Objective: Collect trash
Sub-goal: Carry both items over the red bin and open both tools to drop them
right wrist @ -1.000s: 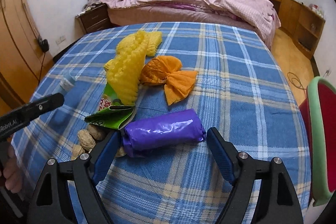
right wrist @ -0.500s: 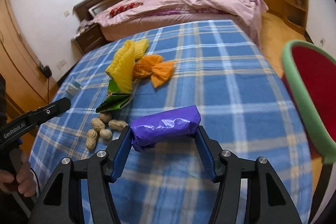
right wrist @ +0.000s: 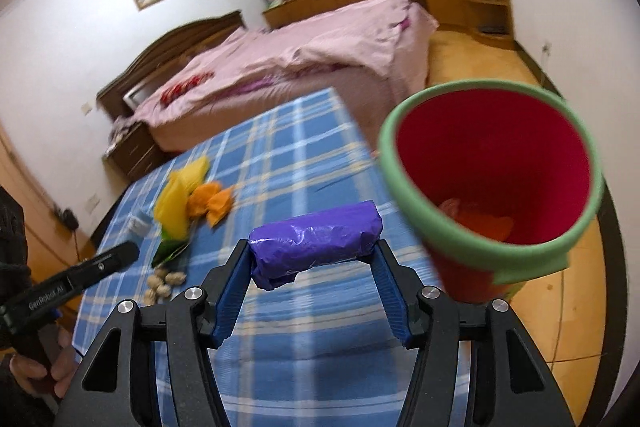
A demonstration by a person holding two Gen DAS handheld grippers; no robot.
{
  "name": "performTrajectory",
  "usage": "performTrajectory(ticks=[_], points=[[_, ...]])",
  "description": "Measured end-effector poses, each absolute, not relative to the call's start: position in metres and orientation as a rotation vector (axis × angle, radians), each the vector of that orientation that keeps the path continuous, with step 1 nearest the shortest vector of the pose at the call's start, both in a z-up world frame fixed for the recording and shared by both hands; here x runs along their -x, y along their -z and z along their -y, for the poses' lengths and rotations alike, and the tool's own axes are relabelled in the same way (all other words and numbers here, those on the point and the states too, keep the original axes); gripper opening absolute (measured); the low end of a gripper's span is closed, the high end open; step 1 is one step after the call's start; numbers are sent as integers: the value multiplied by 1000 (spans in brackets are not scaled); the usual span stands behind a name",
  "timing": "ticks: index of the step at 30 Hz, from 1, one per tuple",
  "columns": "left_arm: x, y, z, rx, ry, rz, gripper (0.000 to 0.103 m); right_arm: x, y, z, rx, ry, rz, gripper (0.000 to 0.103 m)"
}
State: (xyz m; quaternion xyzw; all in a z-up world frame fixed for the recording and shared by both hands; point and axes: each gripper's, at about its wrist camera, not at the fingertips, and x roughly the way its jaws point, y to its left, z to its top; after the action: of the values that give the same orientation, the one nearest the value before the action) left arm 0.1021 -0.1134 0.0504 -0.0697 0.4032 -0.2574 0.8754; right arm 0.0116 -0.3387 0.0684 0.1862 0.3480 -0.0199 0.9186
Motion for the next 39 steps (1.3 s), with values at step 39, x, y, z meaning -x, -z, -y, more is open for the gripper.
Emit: performTrajectory(ticks=[39], points=[[-139,-48,362,-113,811,-860,55,-5,-45,491,-497,229,-669,63]])
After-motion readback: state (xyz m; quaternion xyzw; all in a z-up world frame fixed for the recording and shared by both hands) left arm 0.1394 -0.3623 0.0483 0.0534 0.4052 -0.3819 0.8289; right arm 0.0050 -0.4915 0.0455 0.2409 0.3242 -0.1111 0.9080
